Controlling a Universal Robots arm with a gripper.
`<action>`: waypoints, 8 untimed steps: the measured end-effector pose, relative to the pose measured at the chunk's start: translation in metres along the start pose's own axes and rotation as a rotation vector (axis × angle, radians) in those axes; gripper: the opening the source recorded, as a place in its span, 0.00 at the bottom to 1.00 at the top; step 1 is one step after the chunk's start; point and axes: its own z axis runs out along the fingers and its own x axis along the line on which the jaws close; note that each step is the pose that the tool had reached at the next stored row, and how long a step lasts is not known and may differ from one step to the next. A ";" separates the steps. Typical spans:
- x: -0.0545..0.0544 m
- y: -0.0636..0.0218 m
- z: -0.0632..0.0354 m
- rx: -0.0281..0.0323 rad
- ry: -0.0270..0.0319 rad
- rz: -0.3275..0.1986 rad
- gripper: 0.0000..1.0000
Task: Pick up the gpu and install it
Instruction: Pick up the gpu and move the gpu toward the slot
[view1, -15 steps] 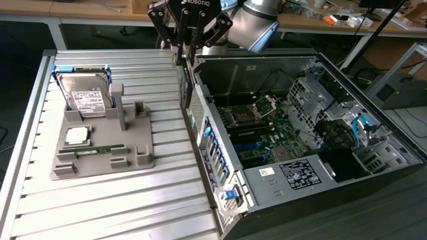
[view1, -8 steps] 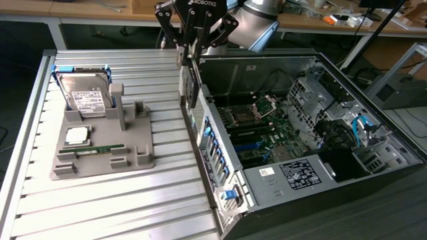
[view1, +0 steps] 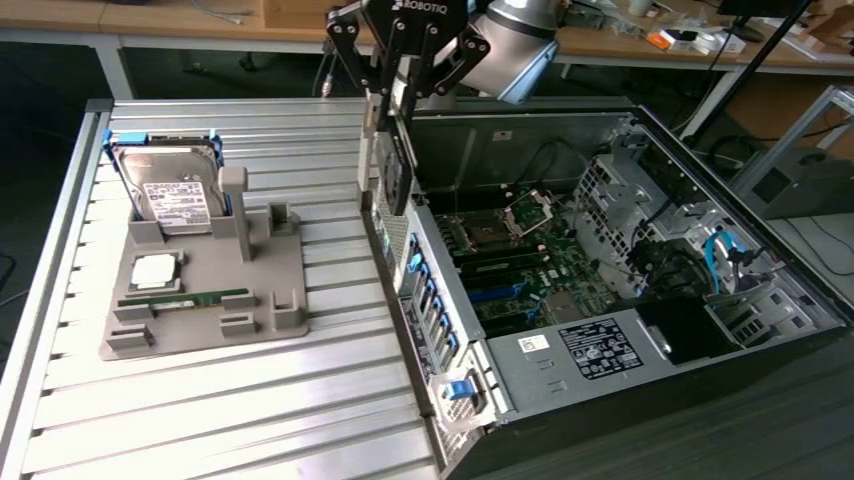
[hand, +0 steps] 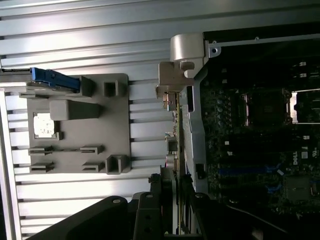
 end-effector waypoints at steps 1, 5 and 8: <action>-0.001 0.0001 -0.0001 0.0006 0.0000 0.000 0.27; -0.007 0.0005 -0.0003 0.0025 -0.0002 0.000 0.27; -0.012 0.0009 -0.0006 0.0044 -0.0003 0.000 0.27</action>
